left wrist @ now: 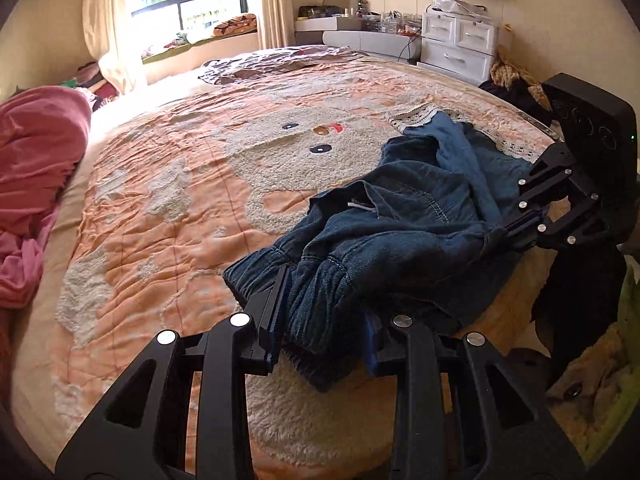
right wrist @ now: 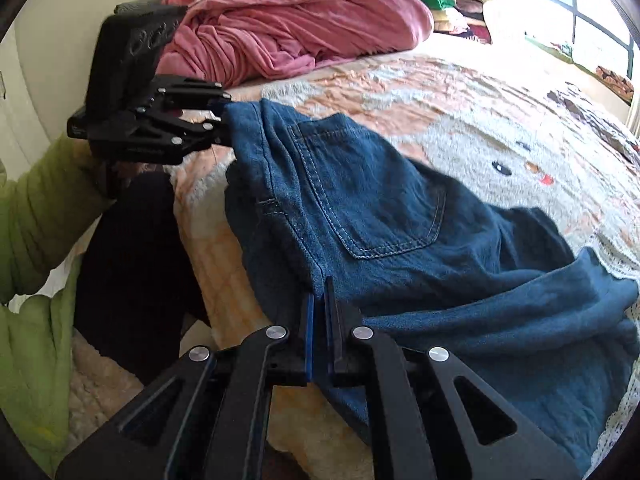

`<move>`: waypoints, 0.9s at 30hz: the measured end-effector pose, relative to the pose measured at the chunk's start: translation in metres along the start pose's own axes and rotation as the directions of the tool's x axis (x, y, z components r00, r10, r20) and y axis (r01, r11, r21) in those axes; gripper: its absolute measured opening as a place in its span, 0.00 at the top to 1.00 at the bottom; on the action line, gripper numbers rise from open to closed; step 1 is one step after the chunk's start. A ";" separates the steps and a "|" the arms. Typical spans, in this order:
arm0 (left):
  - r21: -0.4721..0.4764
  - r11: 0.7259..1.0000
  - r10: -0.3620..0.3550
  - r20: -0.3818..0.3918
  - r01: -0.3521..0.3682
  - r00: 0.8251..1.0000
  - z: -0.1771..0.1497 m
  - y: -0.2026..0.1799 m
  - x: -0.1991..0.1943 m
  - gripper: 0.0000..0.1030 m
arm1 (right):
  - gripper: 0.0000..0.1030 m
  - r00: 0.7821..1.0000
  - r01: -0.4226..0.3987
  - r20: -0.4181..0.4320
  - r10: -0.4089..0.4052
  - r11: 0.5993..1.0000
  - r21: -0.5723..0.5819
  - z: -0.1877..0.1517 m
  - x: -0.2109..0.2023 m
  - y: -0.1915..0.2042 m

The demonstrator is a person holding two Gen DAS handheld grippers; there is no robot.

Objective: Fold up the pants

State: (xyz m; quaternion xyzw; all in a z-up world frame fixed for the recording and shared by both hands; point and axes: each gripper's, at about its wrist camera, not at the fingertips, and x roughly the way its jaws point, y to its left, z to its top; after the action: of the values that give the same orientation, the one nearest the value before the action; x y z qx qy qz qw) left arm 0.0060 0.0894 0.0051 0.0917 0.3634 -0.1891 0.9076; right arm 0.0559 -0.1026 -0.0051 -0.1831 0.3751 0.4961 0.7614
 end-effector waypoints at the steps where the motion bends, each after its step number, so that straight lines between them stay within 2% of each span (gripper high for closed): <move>1: -0.012 1.000 -0.006 -0.005 0.006 1.000 -0.003 0.002 0.001 0.77 | 0.97 1.000 0.006 -0.003 -0.006 1.000 -0.010 0.000 0.000 0.003; 4: -0.028 1.000 -0.015 -0.055 0.013 0.998 -0.018 -0.002 0.010 0.74 | 0.95 0.997 -0.004 -0.078 0.004 1.000 -0.002 -0.016 0.022 0.007; 7: -0.022 1.000 -0.007 -0.046 0.006 0.999 -0.023 -0.009 0.005 0.71 | 0.93 0.998 -0.012 -0.056 0.016 0.997 0.072 -0.025 0.032 0.002; 8: -0.019 1.000 0.013 -0.042 -0.014 0.999 -0.023 -0.010 0.001 0.58 | 0.93 0.998 -0.018 -0.051 0.022 0.996 0.087 -0.023 0.032 0.002; 9: -0.028 0.999 0.018 -0.045 -0.019 0.999 -0.023 -0.009 -0.003 0.38 | 0.93 0.998 -0.021 -0.050 0.026 0.996 0.092 -0.022 0.031 0.001; 10: -0.043 0.999 0.017 -0.049 -0.019 0.999 -0.025 -0.005 -0.006 0.33 | 0.93 0.998 -0.021 -0.049 0.026 0.996 0.091 -0.021 0.030 0.001; 11: -0.058 0.998 0.017 -0.058 -0.020 0.998 -0.027 -0.002 -0.010 0.32 | 0.93 0.999 -0.018 -0.049 0.023 0.996 0.086 -0.019 0.030 0.001; 13: -0.088 0.996 0.028 -0.067 -0.034 0.997 -0.030 0.004 -0.020 0.32 | 0.90 0.999 -0.013 -0.046 0.016 0.997 0.074 -0.019 0.029 0.002; 14: -0.103 0.992 0.061 -0.071 -0.068 0.996 -0.028 0.005 -0.026 0.32 | 0.88 0.999 -0.019 -0.041 0.022 0.997 0.078 -0.019 0.029 0.004; 16: -0.136 0.987 0.085 -0.027 -0.088 0.996 -0.015 0.005 -0.040 0.32 | 0.87 0.999 -0.017 -0.031 0.020 0.996 0.091 -0.023 0.029 0.005; 18: -0.224 0.974 0.049 0.037 -0.040 0.998 0.009 0.003 -0.045 0.32 | 0.87 0.999 -0.025 -0.020 0.027 0.992 0.121 -0.026 0.028 0.005; 19: -0.251 0.968 0.029 0.043 -0.017 0.999 0.020 0.000 -0.041 0.33 | 0.87 0.999 -0.031 -0.017 0.033 0.990 0.140 -0.027 0.027 0.004; 20: -0.268 0.963 0.018 0.041 -0.007 0.999 0.031 -0.006 -0.032 0.38 | 0.87 0.999 -0.036 -0.015 0.039 0.988 0.152 -0.027 0.030 0.004; 21: -0.277 0.961 -0.004 0.035 0.013 0.999 0.039 -0.013 -0.022 0.49 | 0.86 0.999 -0.041 -0.014 0.043 0.987 0.158 -0.027 0.028 0.003; 22: -0.271 0.961 -0.044 0.022 0.049 0.999 0.045 -0.022 -0.007 0.53 | 0.85 0.999 -0.045 -0.015 0.048 0.985 0.164 -0.029 0.025 0.001; 23: -0.259 0.964 -0.066 -0.002 0.063 0.998 0.046 -0.030 0.007 0.58 | 0.79 0.998 -0.057 -0.015 0.061 0.982 0.179 -0.032 0.019 -0.001; 24: -0.241 0.969 -0.069 -0.053 0.055 0.996 0.043 -0.037 0.023 0.62 | 0.71 0.996 -0.079 -0.011 0.083 0.976 0.201 -0.033 0.015 -0.003; 26: -0.228 0.973 -0.061 -0.157 0.024 0.986 0.022 -0.046 0.048 0.69 | 0.65 0.996 -0.085 -0.003 0.087 0.971 0.222 -0.037 0.001 -0.006; 27: -0.238 0.971 -0.058 -0.187 0.012 0.981 0.009 -0.045 0.056 0.73 | 0.65 0.997 -0.072 0.009 0.072 0.971 0.227 -0.037 -0.007 -0.008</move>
State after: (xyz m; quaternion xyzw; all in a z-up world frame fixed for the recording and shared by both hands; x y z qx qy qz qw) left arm 0.0302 0.0299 -0.0288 -0.0052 0.4708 -0.1508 0.8692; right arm 0.0466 -0.1345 -0.0242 -0.0809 0.4353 0.4771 0.7591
